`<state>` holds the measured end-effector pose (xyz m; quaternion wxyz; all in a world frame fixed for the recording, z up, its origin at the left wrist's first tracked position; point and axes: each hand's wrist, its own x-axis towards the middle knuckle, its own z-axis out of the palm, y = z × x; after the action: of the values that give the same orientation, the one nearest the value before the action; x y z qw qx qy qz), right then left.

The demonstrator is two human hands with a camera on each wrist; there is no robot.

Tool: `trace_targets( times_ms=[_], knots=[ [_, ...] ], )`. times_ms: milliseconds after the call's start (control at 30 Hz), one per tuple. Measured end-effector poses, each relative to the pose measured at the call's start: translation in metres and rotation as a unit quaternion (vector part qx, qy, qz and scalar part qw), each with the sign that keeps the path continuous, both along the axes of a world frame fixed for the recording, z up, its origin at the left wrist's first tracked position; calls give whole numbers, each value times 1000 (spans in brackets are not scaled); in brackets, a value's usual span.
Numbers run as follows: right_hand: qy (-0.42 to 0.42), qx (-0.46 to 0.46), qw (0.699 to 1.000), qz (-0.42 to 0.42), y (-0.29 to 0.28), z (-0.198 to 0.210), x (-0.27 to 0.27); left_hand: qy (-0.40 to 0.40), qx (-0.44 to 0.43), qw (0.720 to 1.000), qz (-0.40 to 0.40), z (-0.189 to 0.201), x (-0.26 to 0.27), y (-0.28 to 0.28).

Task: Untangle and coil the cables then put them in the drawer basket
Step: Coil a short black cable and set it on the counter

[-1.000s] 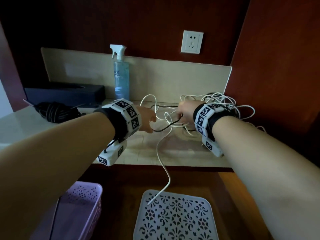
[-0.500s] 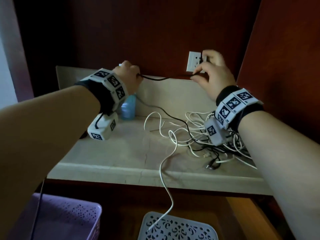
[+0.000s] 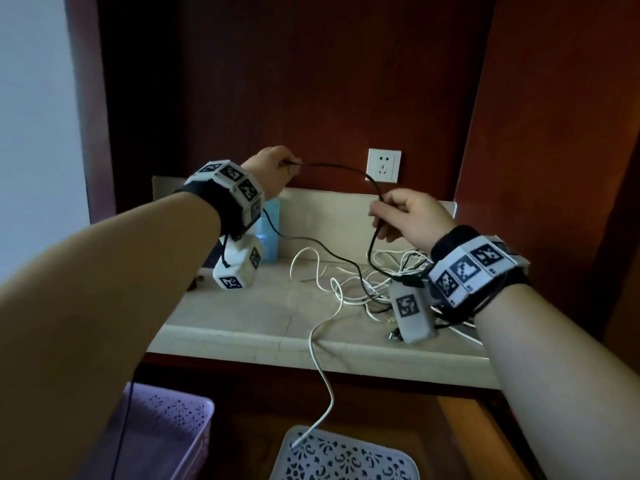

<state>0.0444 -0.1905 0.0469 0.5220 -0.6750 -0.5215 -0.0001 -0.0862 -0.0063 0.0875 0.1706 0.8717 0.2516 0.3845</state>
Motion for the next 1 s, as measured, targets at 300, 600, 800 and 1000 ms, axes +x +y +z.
trace_targets(
  times_ms=[300, 600, 800, 1000],
  knots=[
    [133, 4, 991, 31, -5, -41, -69, 14, -125, 992, -9, -47, -35, -38],
    [142, 85, 986, -6, 22, -50, -170, 83, -207, 973, -57, -85, -152, -22],
    [175, 146, 973, -20, 43, -80, -255, 190, -290, 922, -174, -120, -238, -27],
    [229, 95, 968, -39, 32, -118, -301, 95, -372, 905, -185, -140, -280, -13]
  ],
)
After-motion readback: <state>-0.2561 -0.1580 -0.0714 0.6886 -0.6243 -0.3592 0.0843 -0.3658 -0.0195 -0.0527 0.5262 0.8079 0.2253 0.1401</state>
